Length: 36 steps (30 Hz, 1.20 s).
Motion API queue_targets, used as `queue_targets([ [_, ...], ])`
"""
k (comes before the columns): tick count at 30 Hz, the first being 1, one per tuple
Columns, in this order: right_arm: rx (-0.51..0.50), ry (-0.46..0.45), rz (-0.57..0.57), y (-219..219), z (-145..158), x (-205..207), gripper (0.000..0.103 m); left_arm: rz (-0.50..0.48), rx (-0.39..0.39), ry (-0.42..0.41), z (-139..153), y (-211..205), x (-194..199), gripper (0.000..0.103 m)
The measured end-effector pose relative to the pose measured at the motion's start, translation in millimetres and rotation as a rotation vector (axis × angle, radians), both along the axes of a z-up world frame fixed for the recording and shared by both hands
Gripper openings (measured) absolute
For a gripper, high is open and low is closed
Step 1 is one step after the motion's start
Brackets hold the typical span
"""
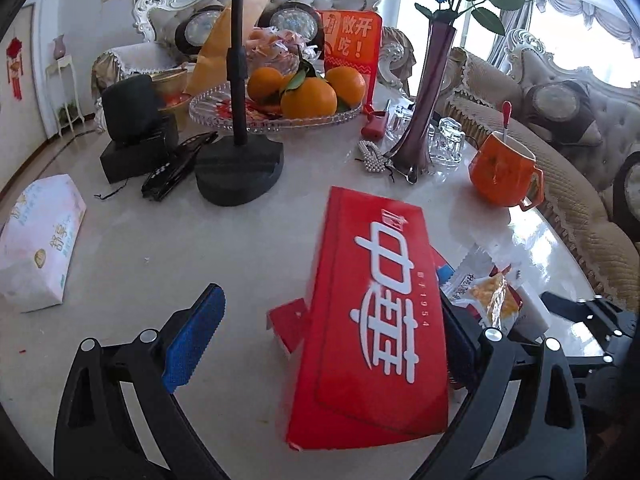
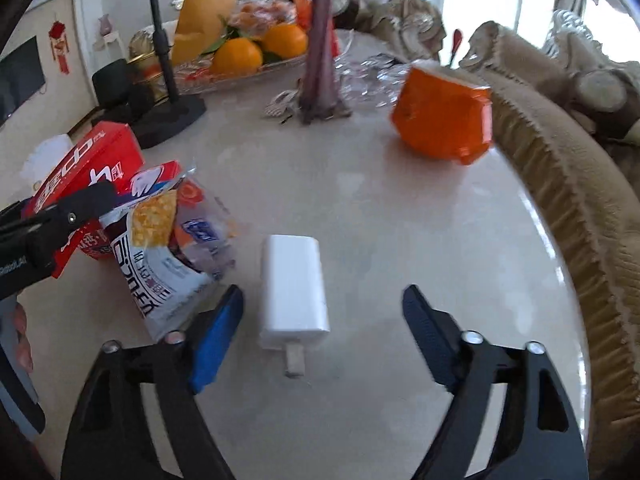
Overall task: Collect trash
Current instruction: 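Grasp red box with left tool while right tool grasps white charger, then drop red box and white charger into the wastebasket, opening both tools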
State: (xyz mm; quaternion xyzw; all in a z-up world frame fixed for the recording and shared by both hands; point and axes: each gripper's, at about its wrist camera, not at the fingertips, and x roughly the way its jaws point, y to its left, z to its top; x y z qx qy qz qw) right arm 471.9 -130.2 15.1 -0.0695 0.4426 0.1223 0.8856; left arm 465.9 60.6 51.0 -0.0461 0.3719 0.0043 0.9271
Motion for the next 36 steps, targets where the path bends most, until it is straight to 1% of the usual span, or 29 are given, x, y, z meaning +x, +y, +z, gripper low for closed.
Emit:
queue_targets([
  [1, 0.010, -0.005, 0.011, 1.5, 1.2, -0.3, 0.050, -0.004, 0.002, -0.001, 0.2, 0.3, -0.2, 0.089],
  [2, 0.023, 0.001, 0.021, 2.0, 1.0, -0.3, 0.046, -0.012, 0.004, 0.007, -0.1, 0.4, 0.2, 0.084],
  [3, 0.021, -0.003, 0.019, 1.9, 1.6, -1.3, 0.039, -0.025, -0.011, 0.007, -0.5, 0.9, 0.3, 0.074],
  [4, 0.023, -0.003, 0.025, 2.5, 1.9, -2.1, 0.031, -0.032, -0.028, 0.007, -0.4, 2.5, 0.4, 0.062],
  [5, 0.023, -0.003, 0.037, 3.3, 2.4, -3.9, 0.028, -0.043, -0.048, 0.006, 0.8, 3.1, -0.1, 0.057],
  [6, 0.019, -0.007, 0.041, 4.2, 2.5, -5.2, 0.026, -0.036, -0.040, 0.006, 1.2, 3.5, -0.3, 0.052],
  [7, 0.015, -0.011, 0.042, 5.0, 2.4, -6.0, 0.026, -0.044, -0.030, 0.008, 1.8, 3.6, -0.6, 0.051],
  [8, 0.013, -0.012, 0.045, 5.7, 2.6, -7.3, 0.026, -0.054, -0.038, 0.009, 1.7, 4.9, -0.9, 0.051],
  [11, 0.036, -0.025, 0.044, 4.6, 5.2, -10.1, 0.025, -0.059, -0.099, 0.012, 0.7, 12.4, -1.3, 0.050],
  [13, 0.090, -0.034, 0.031, -4.2, 10.6, -11.5, 0.025, -0.060, -0.136, 0.009, 2.3, 17.5, -2.2, 0.050],
  [16, 0.186, -0.027, 0.005, -22.9, 12.8, -9.2, 0.025, -0.046, -0.158, -0.022, 10.3, 23.5, -8.4, 0.050],
  [18, 0.212, -0.016, -0.016, -32.5, 11.3, -9.1, 0.025, -0.032, -0.176, -0.052, 18.9, 28.0, -24.0, 0.050],
  [20, 0.275, -0.006, -0.029, -40.6, 12.0, -17.6, 0.025, -0.025, -0.211, -0.072, 23.6, 30.3, -45.5, 0.050],
  [21, 0.323, -0.005, -0.016, -43.5, 14.6, -27.9, 0.025, -0.038, -0.221, -0.076, 25.1, 28.8, -57.9, 0.050],
  [22, 0.352, -0.010, 0.003, -44.3, 17.2, -40.7, 0.025, -0.058, -0.203, -0.082, 27.2, 23.7, -79.4, 0.050],
  [24, 0.348, -0.028, 0.056, -40.8, 24.5, -77.7, 0.025, -0.085, -0.170, -0.085, 28.9, 17.6, -109.4, 0.050],
  [25, 0.339, -0.037, 0.074, -39.8, 27.8, -94.0, 0.025, -0.103, -0.168, -0.088, 30.2, 14.7, -131.3, 0.050],
  [28, 0.366, -0.058, 0.137, -44.2, 42.4, -152.4, 0.025, -0.147, -0.192, -0.097, 33.5, 9.6, -191.5, 0.050],
  [29, 0.368, -0.067, 0.155, -46.4, 48.4, -173.5, 0.025, -0.168, -0.193, -0.101, 35.1, 6.1, -216.2, 0.050],
  [30, 0.367, -0.078, 0.168, -48.5, 53.1, -191.2, 0.025, -0.177, -0.189, -0.103, 35.9, 4.2, -229.3, 0.050],
  [32, 0.358, -0.095, 0.201, -51.2, 62.5, -230.2, 0.025, -0.212, -0.176, -0.104, 37.0, -4.8, -273.7, 0.050],
  [34, 0.366, -0.114, 0.253, -56.9, 72.1, -285.3, 0.025, -0.236, -0.175, -0.113, 38.0, -12.2, -324.0, 0.050],
  [35, 0.376, -0.112, 0.264, -58.6, 73.4, -301.2, 0.025, -0.250, -0.177, -0.115, 37.8, -15.7, -343.6, 0.050],
  [36, 0.398, -0.102, 0.279, -62.9, 73.8, -327.4, 0.025, -0.261, -0.176, -0.113, 36.8, -18.9, -359.7, 0.050],
])
